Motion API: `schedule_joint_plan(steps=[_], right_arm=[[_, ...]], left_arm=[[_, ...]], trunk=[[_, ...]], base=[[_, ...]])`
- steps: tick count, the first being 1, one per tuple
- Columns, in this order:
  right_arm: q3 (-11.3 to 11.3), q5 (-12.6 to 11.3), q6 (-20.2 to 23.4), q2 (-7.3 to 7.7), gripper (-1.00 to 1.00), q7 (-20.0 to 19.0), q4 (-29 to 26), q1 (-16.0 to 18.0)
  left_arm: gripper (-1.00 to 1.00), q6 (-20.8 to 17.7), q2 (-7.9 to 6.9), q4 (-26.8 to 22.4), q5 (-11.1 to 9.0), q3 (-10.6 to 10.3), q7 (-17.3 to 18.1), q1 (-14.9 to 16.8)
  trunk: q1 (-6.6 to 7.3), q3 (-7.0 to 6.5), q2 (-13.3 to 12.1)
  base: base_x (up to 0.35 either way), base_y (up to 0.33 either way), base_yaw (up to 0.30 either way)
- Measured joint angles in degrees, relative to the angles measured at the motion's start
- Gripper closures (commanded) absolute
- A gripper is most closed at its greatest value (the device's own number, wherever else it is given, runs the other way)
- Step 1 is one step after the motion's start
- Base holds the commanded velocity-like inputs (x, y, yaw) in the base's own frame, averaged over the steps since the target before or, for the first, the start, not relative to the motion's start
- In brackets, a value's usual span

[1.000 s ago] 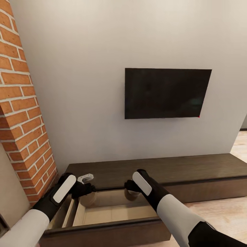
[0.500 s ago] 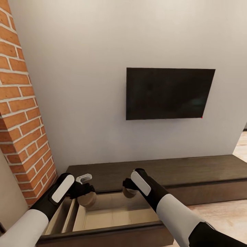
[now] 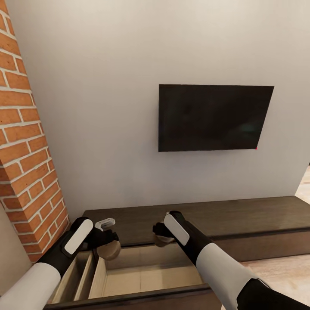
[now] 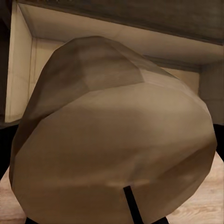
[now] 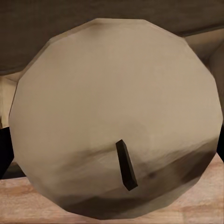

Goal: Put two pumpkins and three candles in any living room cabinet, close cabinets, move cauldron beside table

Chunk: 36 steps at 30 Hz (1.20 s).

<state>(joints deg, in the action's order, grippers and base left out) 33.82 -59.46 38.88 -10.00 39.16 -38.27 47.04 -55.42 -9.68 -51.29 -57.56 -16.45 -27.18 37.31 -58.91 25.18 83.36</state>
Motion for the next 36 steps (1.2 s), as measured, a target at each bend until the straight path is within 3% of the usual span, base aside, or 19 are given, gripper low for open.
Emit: schedule_joint_plan(steps=[3,17,21,29,36], right_arm=[[0.0,0.1,0.1,0.00,1.00,-0.4,0.0,0.0],[0.3,0.2,0.2,0.00,1.00,-3.1,-0.1,0.0],[0.3,0.2,0.2,0.00,1.00,-3.3,-0.2,0.0],[0.3,0.9,0.2,0.00,1.00,-3.3,-0.2,0.0],[2.8,0.9,-1.9,0.00,1.00,-3.2,-0.1,0.0]], left_arm=[[1.00,0.0,0.00,0.0,0.0,0.0,0.0,0.0],[1.00,-0.2,0.00,0.1,-0.2,0.1,-0.1,0.0],[1.00,-0.3,-0.06,0.1,0.1,2.7,0.0,0.0],[1.00,0.0,-0.03,0.2,-0.1,3.1,0.1,0.0],[1.00,0.0,-0.09,0.2,-0.1,3.1,0.2,-0.1]], trunk=[[0.00,0.00,0.0],[-3.07,2.51,5.6],[-3.95,3.23,7.2],[-5.71,4.62,10.4],[-7.24,5.42,13.2]], base=[[0.000,0.000,0.000],[0.000,0.000,0.000],[0.000,0.000,0.000],[0.000,0.000,0.000],[0.000,0.000,0.105]])
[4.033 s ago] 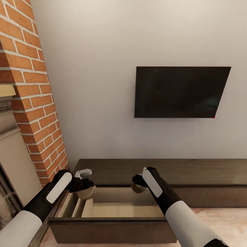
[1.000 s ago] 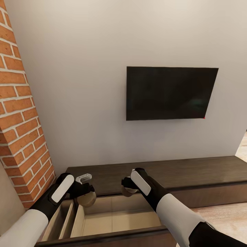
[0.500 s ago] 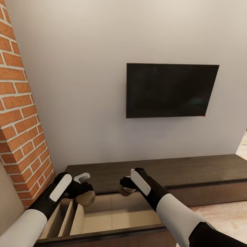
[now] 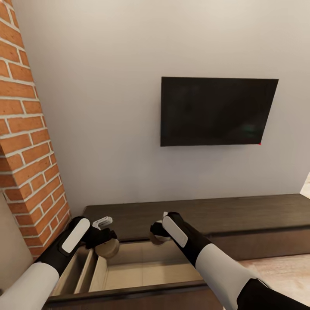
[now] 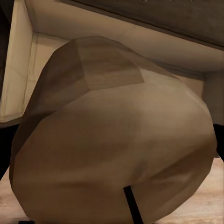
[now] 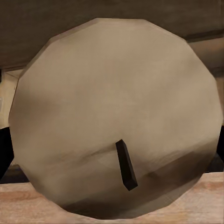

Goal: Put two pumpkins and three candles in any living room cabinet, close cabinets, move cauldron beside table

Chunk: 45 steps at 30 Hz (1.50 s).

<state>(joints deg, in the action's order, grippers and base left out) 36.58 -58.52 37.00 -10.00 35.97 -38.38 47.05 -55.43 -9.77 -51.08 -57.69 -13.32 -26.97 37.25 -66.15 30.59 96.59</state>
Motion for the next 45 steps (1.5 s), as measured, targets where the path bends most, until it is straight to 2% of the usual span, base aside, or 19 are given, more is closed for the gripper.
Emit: schedule_joint_plan(steps=[20,29,34,39,45], right_arm=[[0.3,-0.5,-1.1,0.00,1.00,-0.1,-0.2,0.0],[0.4,-0.6,-1.0,0.00,1.00,-1.4,-1.1,0.0],[0.4,-0.7,0.0,0.00,1.00,-1.3,-0.3,0.0],[0.3,-0.7,3.5,0.00,1.00,-0.8,0.1,0.0],[0.3,-0.8,3.7,0.00,1.00,-0.7,1.4,0.0]], left_arm=[[1.00,0.0,0.08,-0.1,0.1,-0.1,0.6,0.0],[1.00,0.4,-0.01,-0.1,0.2,-0.1,0.6,0.0],[1.00,2.1,-0.08,-0.1,0.2,-0.1,0.7,0.0],[1.00,2.4,-0.11,-0.1,0.2,-0.1,0.7,0.0],[1.00,2.5,-0.44,-0.5,0.2,-0.1,0.7,0.0]], trunk=[[-4.40,3.38,8.0],[-6.37,5.00,11.6],[-7.47,5.90,13.6],[-8.57,6.79,15.6],[-9.89,7.87,18.1]], base=[[0.000,0.000,0.030],[0.000,0.000,0.000],[0.000,0.000,0.000],[0.000,0.000,0.000],[0.000,0.000,0.000]])
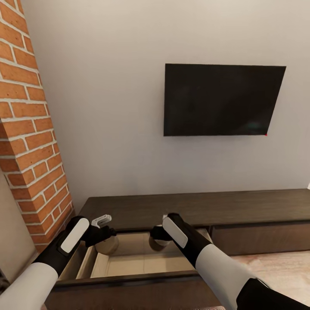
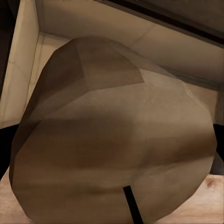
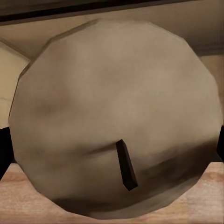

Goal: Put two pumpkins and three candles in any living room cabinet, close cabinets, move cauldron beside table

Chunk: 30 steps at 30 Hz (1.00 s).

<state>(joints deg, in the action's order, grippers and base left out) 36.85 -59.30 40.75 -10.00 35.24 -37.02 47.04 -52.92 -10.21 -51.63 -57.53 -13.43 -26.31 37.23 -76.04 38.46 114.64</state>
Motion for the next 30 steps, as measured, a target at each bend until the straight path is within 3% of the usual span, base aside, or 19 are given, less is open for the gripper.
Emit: schedule_joint_plan(steps=[30], right_arm=[[0.0,0.0,-0.4,0.00,1.00,-0.1,0.1,0.0]], left_arm=[[1.00,0.0,-0.10,-0.1,-0.1,-0.1,0.1,0.0]], trunk=[[-6.59,5.39,12.0]], base=[[0.000,0.000,0.000]])
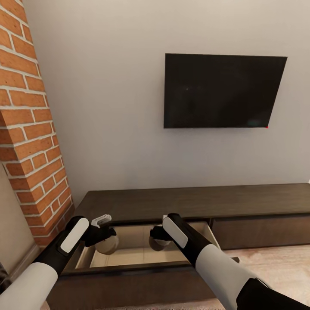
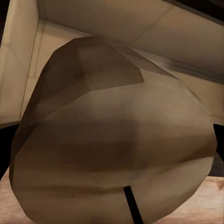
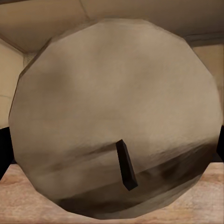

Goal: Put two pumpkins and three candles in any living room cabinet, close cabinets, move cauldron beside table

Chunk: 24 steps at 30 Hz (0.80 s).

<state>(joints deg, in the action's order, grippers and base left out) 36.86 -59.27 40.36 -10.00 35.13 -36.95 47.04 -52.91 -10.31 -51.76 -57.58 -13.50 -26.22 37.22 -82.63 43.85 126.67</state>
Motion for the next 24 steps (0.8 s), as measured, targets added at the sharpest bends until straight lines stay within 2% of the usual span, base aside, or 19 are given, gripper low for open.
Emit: schedule_joint_plan(steps=[18,24], right_arm=[[0.0,0.0,-0.4,0.00,1.00,-0.1,-0.1,0.0],[0.0,0.1,-0.6,0.00,1.00,-0.1,-0.1,0.0]], left_arm=[[1.00,0.0,0.01,0.0,0.0,0.0,0.0,0.0],[1.00,0.0,0.04,-0.2,-0.1,0.1,0.1,0.0]], trunk=[[-3.96,3.23,7.2],[-3.96,3.23,7.2]], base=[[0.000,0.000,0.000],[0.000,0.000,0.000]])
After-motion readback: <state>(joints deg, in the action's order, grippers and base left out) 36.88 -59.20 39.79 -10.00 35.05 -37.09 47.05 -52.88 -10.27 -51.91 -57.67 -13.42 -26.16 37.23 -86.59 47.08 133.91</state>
